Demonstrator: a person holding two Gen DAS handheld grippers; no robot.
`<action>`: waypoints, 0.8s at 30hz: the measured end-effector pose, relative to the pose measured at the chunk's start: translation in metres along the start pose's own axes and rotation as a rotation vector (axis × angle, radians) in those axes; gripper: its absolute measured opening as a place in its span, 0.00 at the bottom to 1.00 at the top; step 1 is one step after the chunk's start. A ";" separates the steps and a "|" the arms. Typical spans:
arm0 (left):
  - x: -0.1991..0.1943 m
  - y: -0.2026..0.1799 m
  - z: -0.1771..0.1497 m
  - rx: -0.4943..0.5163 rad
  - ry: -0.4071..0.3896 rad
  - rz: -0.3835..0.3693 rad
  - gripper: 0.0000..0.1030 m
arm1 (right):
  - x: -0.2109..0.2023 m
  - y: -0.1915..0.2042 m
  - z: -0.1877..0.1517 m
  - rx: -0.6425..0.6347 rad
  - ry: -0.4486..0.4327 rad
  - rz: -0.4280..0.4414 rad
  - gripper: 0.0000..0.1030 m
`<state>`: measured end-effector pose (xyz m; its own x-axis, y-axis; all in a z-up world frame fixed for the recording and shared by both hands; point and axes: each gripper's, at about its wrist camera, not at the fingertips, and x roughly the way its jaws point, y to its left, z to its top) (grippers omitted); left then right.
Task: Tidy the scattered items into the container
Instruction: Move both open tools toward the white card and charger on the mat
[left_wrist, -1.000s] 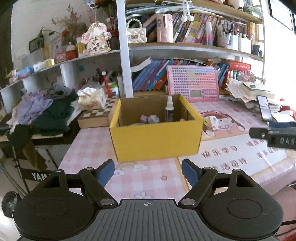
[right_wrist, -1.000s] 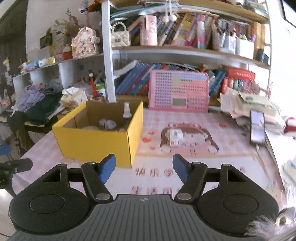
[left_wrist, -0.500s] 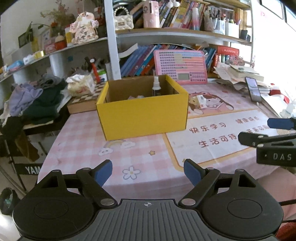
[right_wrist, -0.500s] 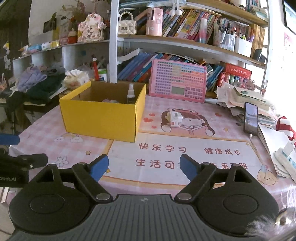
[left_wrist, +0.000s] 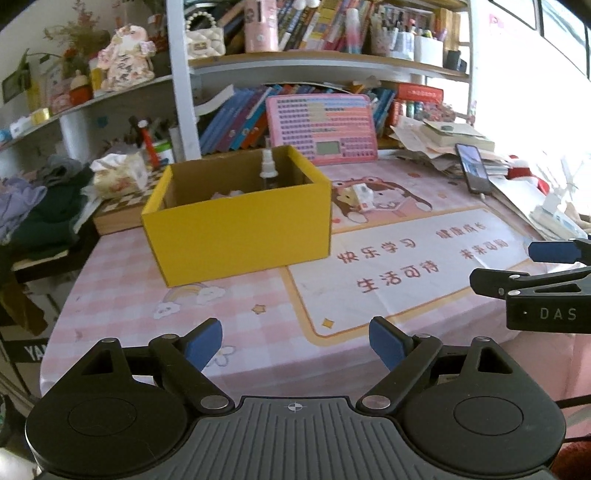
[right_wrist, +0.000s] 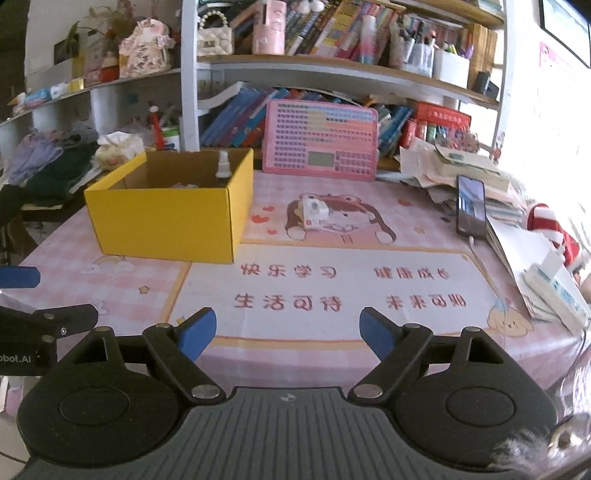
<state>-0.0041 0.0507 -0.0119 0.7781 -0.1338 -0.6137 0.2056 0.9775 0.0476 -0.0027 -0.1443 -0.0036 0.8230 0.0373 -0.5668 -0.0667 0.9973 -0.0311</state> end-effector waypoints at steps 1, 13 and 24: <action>0.000 -0.002 0.000 0.004 0.001 -0.004 0.87 | 0.000 -0.001 -0.001 0.002 0.003 -0.001 0.82; 0.007 -0.015 0.007 0.029 -0.001 -0.027 0.87 | 0.000 -0.014 -0.001 0.018 -0.001 -0.027 0.82; 0.013 -0.025 0.012 0.043 0.000 -0.042 0.87 | 0.001 -0.021 0.001 0.023 0.000 -0.040 0.82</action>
<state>0.0081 0.0227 -0.0121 0.7681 -0.1750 -0.6159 0.2637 0.9630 0.0553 0.0000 -0.1651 -0.0033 0.8249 -0.0030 -0.5653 -0.0202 0.9992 -0.0348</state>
